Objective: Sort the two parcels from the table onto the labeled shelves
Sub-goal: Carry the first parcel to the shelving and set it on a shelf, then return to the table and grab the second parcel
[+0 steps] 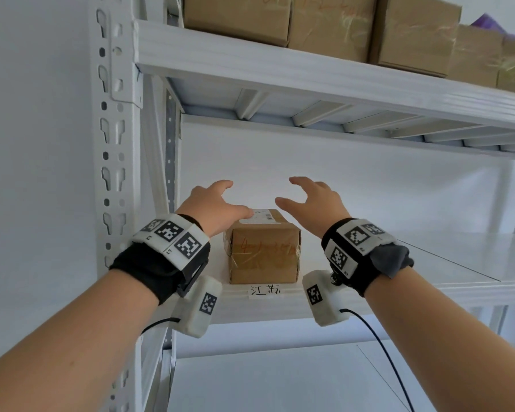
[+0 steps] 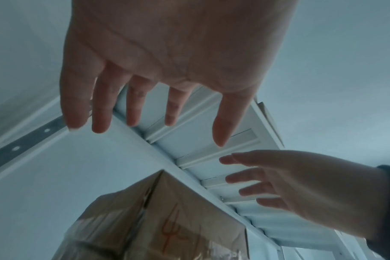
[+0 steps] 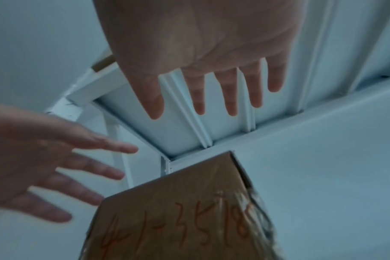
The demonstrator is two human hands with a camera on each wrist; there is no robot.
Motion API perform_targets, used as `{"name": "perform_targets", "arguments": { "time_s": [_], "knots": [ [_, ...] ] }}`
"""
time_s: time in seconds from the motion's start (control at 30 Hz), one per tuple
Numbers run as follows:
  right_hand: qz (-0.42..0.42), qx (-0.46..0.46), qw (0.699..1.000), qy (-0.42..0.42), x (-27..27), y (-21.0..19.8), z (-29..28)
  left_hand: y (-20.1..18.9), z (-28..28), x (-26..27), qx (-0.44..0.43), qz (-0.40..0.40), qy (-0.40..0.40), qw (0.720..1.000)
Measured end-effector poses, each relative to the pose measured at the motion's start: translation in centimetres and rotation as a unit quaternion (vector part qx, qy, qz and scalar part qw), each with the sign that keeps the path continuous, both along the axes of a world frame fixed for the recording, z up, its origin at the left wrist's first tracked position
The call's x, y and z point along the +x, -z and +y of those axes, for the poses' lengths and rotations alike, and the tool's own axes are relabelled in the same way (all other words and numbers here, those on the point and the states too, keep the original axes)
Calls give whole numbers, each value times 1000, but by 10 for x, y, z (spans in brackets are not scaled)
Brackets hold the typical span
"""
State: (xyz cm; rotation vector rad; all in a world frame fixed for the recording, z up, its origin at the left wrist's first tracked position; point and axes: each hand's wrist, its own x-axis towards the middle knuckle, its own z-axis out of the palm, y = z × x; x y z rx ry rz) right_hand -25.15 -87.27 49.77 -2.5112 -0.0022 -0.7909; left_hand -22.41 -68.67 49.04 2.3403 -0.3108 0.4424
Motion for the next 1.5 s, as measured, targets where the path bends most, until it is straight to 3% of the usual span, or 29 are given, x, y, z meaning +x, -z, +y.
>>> {"name": "perform_targets", "arguments": {
  "time_s": [0.23,0.57,0.77,1.1,1.5],
  "knots": [
    [-94,-111,989,0,-38,10,16,3,16,-53,138,-123,-64,981],
    [-161,-175,971,-1,-66,48,38,38,30,-96,276,-299,-127,905],
    [-166,-175,970,-1,-69,63,45,50,36,-101,288,-322,-138,891],
    [-192,-159,967,-49,-84,68,89,67,77,-113,278,-307,-162,896],
    [-210,-139,954,-160,-94,81,258,79,234,-139,275,-294,-217,889]
  ]
}}
